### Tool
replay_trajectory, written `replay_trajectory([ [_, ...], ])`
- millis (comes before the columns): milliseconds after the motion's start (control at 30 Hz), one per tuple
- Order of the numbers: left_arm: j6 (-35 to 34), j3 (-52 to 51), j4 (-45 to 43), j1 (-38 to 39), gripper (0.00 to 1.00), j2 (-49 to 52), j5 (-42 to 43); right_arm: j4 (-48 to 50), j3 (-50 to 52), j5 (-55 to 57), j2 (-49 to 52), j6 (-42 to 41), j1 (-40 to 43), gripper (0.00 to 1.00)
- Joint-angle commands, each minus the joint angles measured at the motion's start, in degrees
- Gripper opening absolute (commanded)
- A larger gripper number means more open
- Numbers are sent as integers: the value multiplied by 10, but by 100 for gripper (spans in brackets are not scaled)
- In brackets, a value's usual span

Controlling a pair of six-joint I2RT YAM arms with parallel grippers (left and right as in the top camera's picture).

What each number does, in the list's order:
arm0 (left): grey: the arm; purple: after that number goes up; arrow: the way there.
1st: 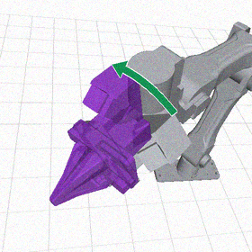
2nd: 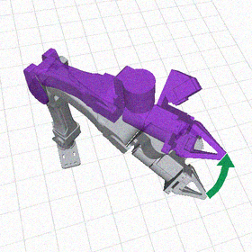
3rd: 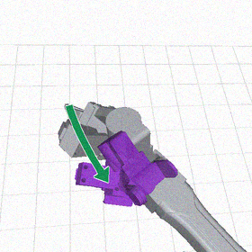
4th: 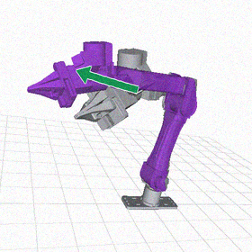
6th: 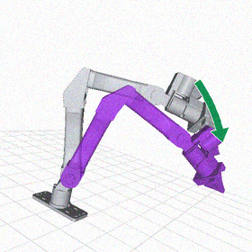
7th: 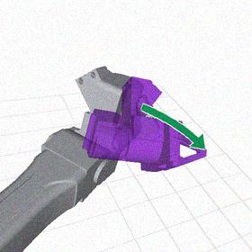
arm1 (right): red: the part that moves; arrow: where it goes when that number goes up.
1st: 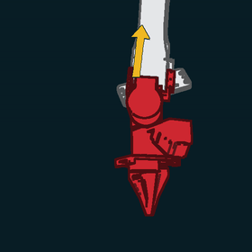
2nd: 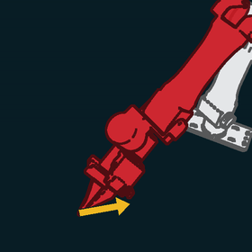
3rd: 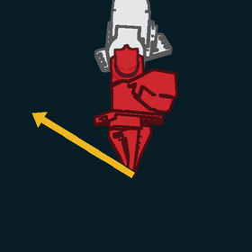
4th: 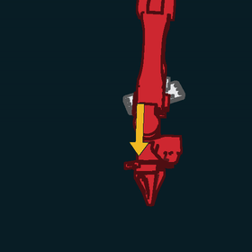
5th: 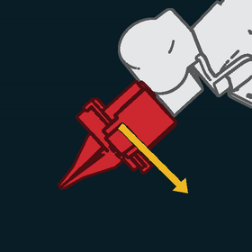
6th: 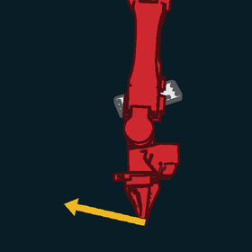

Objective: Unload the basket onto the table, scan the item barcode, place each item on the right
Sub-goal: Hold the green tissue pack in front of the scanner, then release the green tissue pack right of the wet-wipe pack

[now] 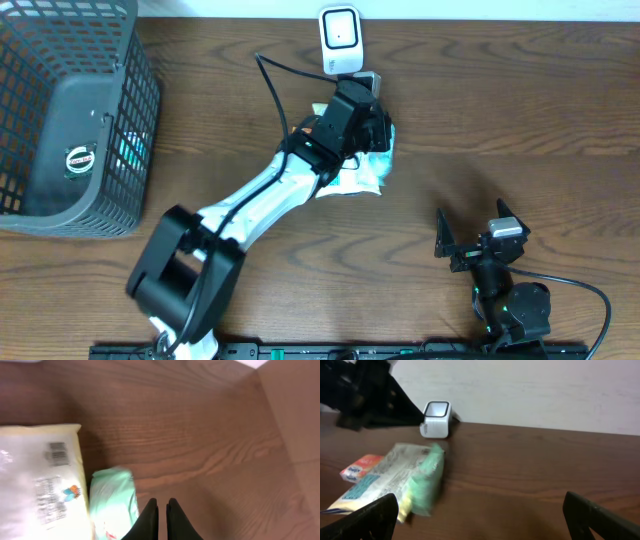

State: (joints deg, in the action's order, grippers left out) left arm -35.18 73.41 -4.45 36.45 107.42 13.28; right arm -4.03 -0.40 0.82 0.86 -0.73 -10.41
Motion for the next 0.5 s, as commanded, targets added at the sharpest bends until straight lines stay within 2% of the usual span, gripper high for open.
replay_trajectory([
  [0,-97,12,-36,0,8,31,-7,-3,1,-3,-1,6,6,99],
  [100,-132,12,-56,1,8,50,-7,-3,1,-3,-1,6,6,99],
  [200,-126,12,-51,1,9,54,-7,-3,1,-3,-1,6,6,99],
  [367,-47,12,-52,-4,23,30,-2,-3,1,-3,-1,6,6,99],
  [467,-5,13,-38,-13,36,-20,-2,-3,1,-3,-1,6,6,99],
])
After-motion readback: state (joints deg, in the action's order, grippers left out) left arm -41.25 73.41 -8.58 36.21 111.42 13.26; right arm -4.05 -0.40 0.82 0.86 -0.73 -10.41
